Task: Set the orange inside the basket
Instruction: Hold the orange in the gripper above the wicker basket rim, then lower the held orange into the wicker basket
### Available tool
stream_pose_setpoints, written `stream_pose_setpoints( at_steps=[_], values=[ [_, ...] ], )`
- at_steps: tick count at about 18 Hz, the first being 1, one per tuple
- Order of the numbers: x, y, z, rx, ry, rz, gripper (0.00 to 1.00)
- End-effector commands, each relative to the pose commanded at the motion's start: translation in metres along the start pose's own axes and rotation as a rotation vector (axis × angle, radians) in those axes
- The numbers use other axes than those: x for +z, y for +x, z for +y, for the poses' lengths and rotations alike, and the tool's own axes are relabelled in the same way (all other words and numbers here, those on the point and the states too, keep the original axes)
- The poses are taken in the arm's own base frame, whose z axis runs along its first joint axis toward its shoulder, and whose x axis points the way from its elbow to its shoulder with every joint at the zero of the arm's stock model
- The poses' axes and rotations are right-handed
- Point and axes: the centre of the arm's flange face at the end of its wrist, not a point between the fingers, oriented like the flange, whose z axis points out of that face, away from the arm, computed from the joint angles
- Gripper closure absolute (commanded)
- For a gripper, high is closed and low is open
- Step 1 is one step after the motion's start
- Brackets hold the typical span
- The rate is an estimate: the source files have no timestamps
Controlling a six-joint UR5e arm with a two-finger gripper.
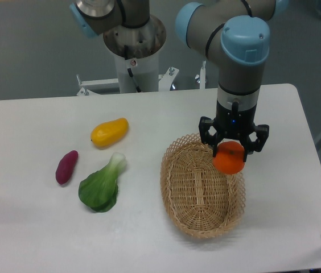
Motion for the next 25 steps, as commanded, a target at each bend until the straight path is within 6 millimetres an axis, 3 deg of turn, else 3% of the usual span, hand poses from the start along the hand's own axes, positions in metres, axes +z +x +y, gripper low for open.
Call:
stream_pose_setpoints(
  at_steps=[14, 23, 25],
  values=[
    [0.013, 0.008, 0.013, 0.002, -0.020, 0.019, 0.41],
    [0.063, 0.027, 0.023, 0.014, 0.007, -0.023, 0.41],
    [0.089, 0.026, 0.024, 0.006, -0.008, -0.006, 0.41]
  ],
)
